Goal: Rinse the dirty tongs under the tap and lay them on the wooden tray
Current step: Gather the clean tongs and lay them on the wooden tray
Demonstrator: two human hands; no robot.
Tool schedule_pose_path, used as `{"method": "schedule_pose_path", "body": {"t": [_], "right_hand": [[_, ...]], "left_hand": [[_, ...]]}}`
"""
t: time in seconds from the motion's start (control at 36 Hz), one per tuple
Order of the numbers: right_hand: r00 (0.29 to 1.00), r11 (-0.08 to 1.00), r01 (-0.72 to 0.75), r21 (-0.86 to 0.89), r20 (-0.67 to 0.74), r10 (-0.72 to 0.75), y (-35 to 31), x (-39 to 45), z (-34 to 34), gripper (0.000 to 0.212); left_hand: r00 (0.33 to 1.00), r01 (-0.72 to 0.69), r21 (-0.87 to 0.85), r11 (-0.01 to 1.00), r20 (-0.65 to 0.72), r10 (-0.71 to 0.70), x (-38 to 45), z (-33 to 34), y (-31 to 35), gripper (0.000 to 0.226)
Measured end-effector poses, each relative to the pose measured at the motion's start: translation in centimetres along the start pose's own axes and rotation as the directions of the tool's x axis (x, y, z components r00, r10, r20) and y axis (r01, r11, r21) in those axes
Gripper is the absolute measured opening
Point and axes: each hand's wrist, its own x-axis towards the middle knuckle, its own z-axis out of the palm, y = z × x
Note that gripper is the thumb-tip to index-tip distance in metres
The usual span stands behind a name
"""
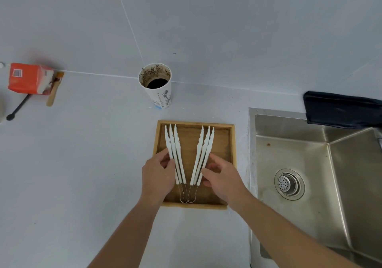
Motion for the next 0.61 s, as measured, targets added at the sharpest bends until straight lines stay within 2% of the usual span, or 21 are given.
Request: {"method": "schedule_pose_path", "body": {"t": [0.22, 0.47, 0.61], "right_hand": [[0.999, 0.999, -0.026, 0.032, -0.036, 0.027, 0.4, -0.2, -0.9, 0.053], [0.999, 0.995, -0.054, 0.078, 0.001, 0.054, -0.3, -0.7, -1.3, 0.050], [0.995, 0.986, -0.096, 0.134, 0.054, 0.090, -0.3, -1.4, -1.9, 0.045]], "left_hand": [[0.999, 0.001, -0.029, 1.000, 0.051, 0.001, -0.3, 0.8, 0.4, 0.038], [0.999, 0.025, -0.056, 0.998, 0.031, -0.023, -0.5, 0.8, 0.3, 0.039], [0.997, 0.050, -0.088, 0.995, 0.065, -0.045, -0.5, 0.7, 0.3, 0.037]]}}
